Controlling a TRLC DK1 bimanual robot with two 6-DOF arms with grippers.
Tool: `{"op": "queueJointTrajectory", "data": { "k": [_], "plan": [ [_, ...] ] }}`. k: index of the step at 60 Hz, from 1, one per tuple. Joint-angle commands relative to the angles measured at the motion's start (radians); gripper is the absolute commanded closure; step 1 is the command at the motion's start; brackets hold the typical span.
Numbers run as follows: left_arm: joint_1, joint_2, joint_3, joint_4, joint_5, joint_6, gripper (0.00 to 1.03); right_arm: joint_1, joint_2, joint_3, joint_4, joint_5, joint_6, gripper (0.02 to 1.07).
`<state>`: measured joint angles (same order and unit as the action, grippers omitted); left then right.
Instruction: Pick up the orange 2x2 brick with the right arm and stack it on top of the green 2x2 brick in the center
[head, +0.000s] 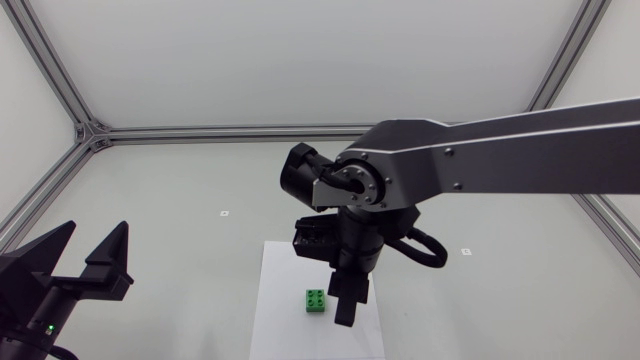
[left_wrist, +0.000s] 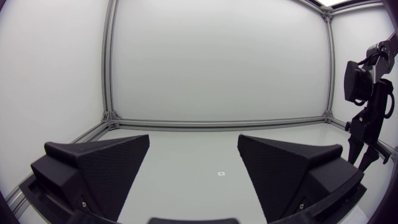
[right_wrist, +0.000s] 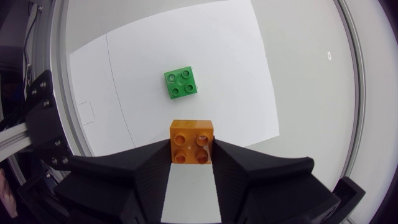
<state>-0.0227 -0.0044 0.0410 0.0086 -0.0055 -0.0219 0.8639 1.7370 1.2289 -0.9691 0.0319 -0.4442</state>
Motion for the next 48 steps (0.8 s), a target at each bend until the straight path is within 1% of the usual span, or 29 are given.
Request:
{"op": "queueJointTrajectory", "data": {
  "k": [1,24,48],
  "plan": [
    [0.003,-0.008,-0.041,-0.015,0.004,0.013,0.04,0.018,0.045,0.04,-0.002,0.014,-0.042,1.01],
    [0.003,-0.008,-0.041,-0.013,0.004,0.013,0.04,0.061,0.137,0.112,0.027,0.017,-0.152,1.01],
    [0.003,-0.008,-0.041,-0.015,0.004,0.013,0.04,0.075,0.19,0.141,0.026,0.006,-0.179,1.01]
  ]
}}
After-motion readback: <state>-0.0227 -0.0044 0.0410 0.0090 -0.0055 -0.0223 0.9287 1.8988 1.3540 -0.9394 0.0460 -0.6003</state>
